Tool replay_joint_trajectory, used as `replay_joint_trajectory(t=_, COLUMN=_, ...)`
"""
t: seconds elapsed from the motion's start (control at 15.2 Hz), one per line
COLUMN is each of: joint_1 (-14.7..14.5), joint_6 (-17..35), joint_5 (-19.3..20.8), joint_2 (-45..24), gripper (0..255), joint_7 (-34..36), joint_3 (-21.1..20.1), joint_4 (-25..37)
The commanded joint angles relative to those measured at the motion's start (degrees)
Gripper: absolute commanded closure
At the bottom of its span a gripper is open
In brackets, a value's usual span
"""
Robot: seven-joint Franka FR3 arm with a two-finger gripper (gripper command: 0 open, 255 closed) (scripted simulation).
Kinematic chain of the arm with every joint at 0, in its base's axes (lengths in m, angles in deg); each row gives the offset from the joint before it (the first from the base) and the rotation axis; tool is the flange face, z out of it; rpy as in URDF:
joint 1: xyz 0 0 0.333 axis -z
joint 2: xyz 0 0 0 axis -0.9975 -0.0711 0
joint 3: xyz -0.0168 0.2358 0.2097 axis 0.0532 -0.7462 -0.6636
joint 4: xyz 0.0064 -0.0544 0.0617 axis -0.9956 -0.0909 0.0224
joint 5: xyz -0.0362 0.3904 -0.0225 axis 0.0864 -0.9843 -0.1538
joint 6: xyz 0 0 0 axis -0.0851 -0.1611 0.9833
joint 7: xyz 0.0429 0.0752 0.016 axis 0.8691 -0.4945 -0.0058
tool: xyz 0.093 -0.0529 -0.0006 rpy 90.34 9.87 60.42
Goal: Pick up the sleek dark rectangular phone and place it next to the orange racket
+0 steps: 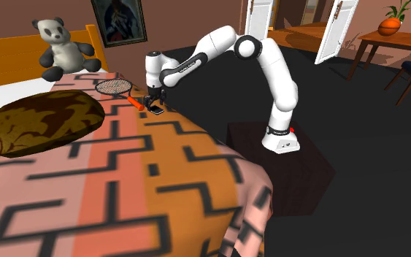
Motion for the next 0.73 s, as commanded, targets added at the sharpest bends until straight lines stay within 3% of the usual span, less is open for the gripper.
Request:
replay_joint_trajectory(t=0.0, joint_1=0.1, joint_6=-1.8, joint_5=-0.6, joint_2=1.8, gripper=0, joint_7=-0.3, joint_3=-0.4, joint_4=0.1)
replay_joint_trajectory(t=0.13, joint_1=0.2, joint_6=-4.0, joint_5=-1.3, joint_2=3.7, gripper=0, joint_7=-0.7, joint_3=-0.9, joint_4=0.4)
replay_joint_trajectory(t=0.66, joint_1=0.2, joint_6=-4.0, joint_5=-1.3, joint_2=3.7, gripper=0, joint_7=-0.7, joint_3=-0.9, joint_4=0.4)
